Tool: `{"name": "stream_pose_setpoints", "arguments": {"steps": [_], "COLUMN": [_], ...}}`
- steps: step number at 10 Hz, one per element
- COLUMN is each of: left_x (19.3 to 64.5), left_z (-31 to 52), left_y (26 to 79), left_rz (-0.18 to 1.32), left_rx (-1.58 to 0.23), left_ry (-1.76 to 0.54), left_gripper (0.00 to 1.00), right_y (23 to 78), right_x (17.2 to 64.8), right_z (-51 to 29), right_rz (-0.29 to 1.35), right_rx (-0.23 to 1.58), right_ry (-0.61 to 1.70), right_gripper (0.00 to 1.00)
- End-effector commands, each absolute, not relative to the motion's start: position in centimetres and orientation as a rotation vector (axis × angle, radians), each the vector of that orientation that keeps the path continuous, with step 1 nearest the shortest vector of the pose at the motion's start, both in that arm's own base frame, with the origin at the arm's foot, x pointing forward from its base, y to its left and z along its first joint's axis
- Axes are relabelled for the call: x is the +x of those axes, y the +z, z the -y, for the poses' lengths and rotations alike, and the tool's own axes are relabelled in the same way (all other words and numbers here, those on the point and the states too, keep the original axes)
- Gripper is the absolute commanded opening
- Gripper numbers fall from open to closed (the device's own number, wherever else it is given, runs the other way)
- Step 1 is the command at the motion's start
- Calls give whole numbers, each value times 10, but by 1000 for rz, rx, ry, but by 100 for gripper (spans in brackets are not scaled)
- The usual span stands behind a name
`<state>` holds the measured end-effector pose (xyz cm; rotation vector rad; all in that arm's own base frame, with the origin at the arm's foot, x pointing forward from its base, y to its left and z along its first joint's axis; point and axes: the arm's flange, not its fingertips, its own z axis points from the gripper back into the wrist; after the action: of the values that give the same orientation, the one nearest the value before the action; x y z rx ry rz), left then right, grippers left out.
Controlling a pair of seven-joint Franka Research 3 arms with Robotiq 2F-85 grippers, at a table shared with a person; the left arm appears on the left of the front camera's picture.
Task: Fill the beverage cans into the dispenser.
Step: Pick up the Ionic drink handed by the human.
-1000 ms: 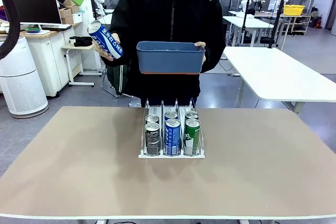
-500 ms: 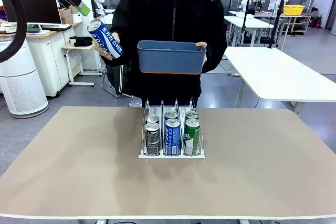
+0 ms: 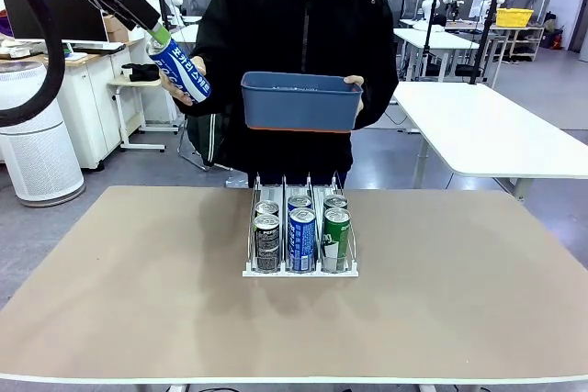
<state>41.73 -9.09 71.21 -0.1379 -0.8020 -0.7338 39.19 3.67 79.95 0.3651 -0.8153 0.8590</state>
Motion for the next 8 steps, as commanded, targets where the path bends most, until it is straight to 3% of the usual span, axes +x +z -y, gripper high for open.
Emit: {"name": "stream_pose_setpoints", "arguments": {"steps": [1,8], "left_x": [424,446], "left_z": [97,98], "left_y": [702,682], "left_rz": [810,779], "left_rx": [-147,-193], "left_ry": [-793,-817], "left_gripper": [100,100], "right_y": [800,800], "right_x": [392,392], "right_z": [-37,-37], "right_rz": [815,815], "right_rx": [366,366], "right_ry": [857,857], "right_gripper": [100,100]}}
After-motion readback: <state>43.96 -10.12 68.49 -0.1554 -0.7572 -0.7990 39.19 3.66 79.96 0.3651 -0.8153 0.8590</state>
